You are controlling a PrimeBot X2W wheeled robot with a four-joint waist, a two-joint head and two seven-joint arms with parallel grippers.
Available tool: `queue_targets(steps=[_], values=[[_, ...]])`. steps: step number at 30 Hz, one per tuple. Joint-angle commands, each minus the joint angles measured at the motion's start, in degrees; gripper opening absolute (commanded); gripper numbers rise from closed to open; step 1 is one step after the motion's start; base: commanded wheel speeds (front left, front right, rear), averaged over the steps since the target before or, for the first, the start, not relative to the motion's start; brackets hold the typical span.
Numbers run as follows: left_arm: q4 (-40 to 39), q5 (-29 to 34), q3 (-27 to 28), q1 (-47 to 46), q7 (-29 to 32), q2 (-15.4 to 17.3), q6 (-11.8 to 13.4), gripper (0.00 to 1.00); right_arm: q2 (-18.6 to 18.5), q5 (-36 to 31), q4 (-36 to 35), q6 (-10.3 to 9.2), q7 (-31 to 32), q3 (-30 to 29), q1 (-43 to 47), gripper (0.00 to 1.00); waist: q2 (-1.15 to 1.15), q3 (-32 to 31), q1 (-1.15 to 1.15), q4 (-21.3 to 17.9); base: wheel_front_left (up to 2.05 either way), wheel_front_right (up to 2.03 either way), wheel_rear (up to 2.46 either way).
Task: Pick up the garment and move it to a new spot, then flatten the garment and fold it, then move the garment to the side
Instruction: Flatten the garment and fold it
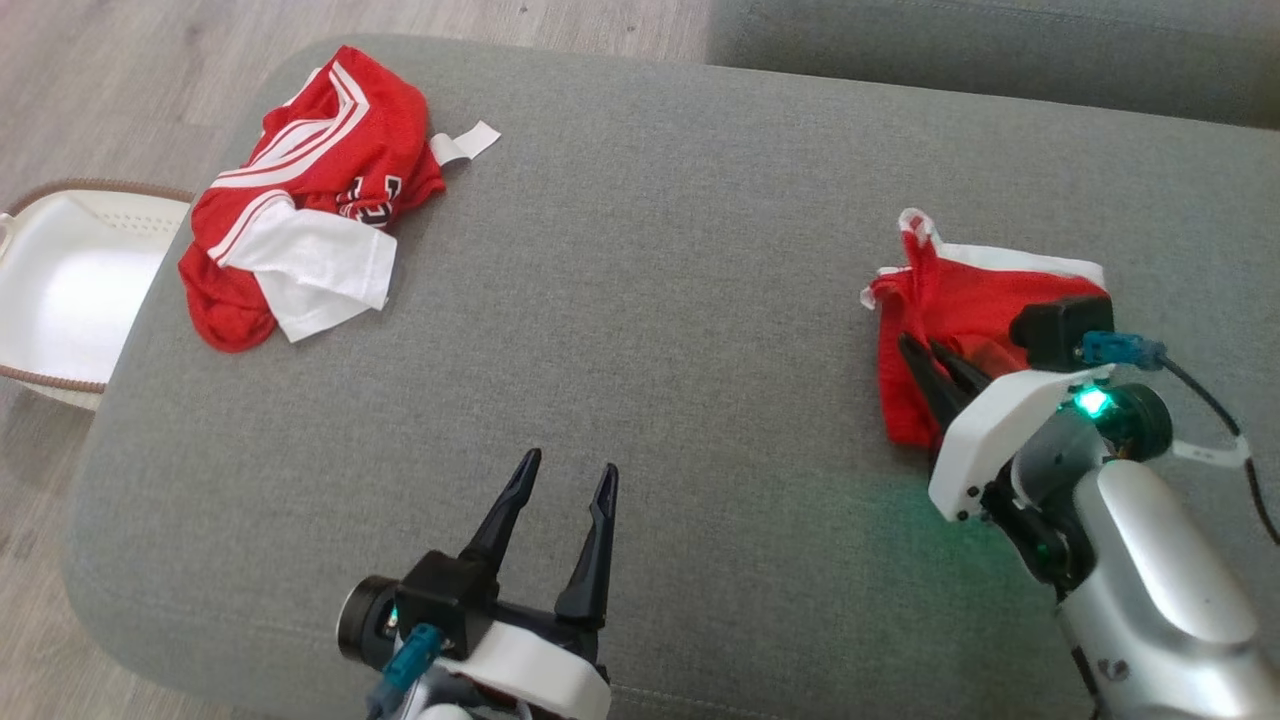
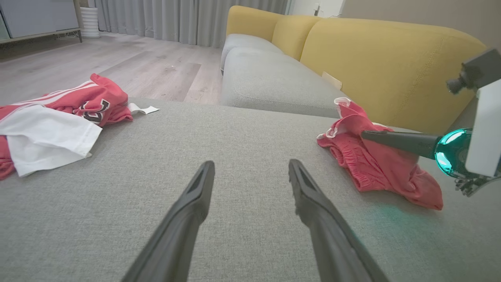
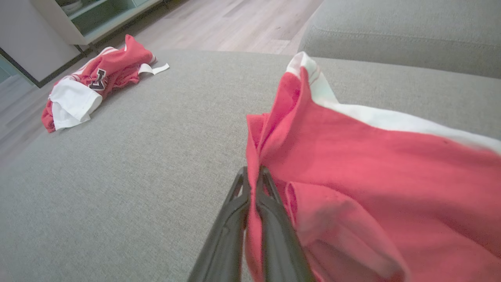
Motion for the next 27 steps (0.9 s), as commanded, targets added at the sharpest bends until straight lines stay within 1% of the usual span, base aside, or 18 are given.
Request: queue_targets(steps=[1, 4, 9, 13, 16, 17, 18, 21, 23, 27], values=[[-1.70, -0.24, 1.21, -2.28, -0.45, -0.39, 0.40, 1.00, 0.80, -0.50, -2.80, -0.05, -1.95, 0.57, -0.96, 1.00, 0.00, -0.06, 0.00, -0.03, 0.00, 0.00, 0.00], [-1.74, -0.43, 0.90, -2.10, -0.45, -0.39, 0.80, 1.00, 1.39, 0.39, -3.98, -0.05, -3.81, -0.10, 0.18, 1.00, 0.00, -0.59, 0.00, -0.44, 0.00, 0.00, 0.00], [-1.78, -0.49, 1.30, -1.31, -0.45, -0.39, 1.27, 1.00, -0.10, 1.36, -7.79, -0.05, -5.83, -2.98, 4.55, 1.00, 0.00, -2.31, 0.00, -2.16, 0.00, 0.00, 0.00], [-1.87, -0.23, 1.72, -0.56, -0.45, -0.39, 1.34, 1.00, -0.78, 3.82, -11.70, -0.05, -5.28, -7.04, 10.12, 1.00, 0.00, -3.32, 0.00, -4.04, 0.00, 0.00, 0.00], [-1.93, -0.01, 1.66, -0.17, -0.45, -0.39, 1.18, 1.00, -1.47, 7.21, -13.92, -0.05, -3.23, -9.56, 13.58, 1.00, 0.00, -3.66, 0.00, -5.15, 0.00, 0.00, 0.00], [-1.93, 0.03, 1.55, -0.15, -0.45, -0.39, 1.10, 1.00, -1.81, 8.52, -14.51, -0.05, -2.63, -10.29, 14.18, 0.45, 0.00, -3.64, 0.00, -5.29, 0.00, 0.00, 0.00], [-1.91, 0.06, 1.42, -0.18, -0.45, -0.39, 1.02, 1.00, -2.24, 9.69, -15.04, -0.05, -2.13, -10.88, 14.53, 0.00, 0.00, -3.62, 0.00, -5.36, 0.00, 0.00, 0.00], [-1.92, 0.18, 1.10, -0.50, -0.45, -0.39, 0.75, 1.00, -3.68, 11.94, -15.40, -0.05, -0.92, -12.01, 14.14, 0.00, 0.00, -3.23, 0.00, -5.10, 0.00, 0.00, 0.00], [-1.90, 0.20, 1.02, -0.68, -0.45, -0.39, 0.63, 1.00, -3.98, 12.31, -14.97, -0.05, -0.83, -12.24, 13.52, 0.00, 0.00, -3.01, 0.00, -4.87, 0.00, 0.00, 0.00], [-1.39, 0.14, 0.58, -1.35, -0.45, -0.39, 0.21, 1.00, -4.05, 13.42, -11.03, -0.05, -1.40, -10.06, 9.98, 0.00, 0.00, -2.15, 0.00, -3.07, 0.00, 0.00, 0.00]])
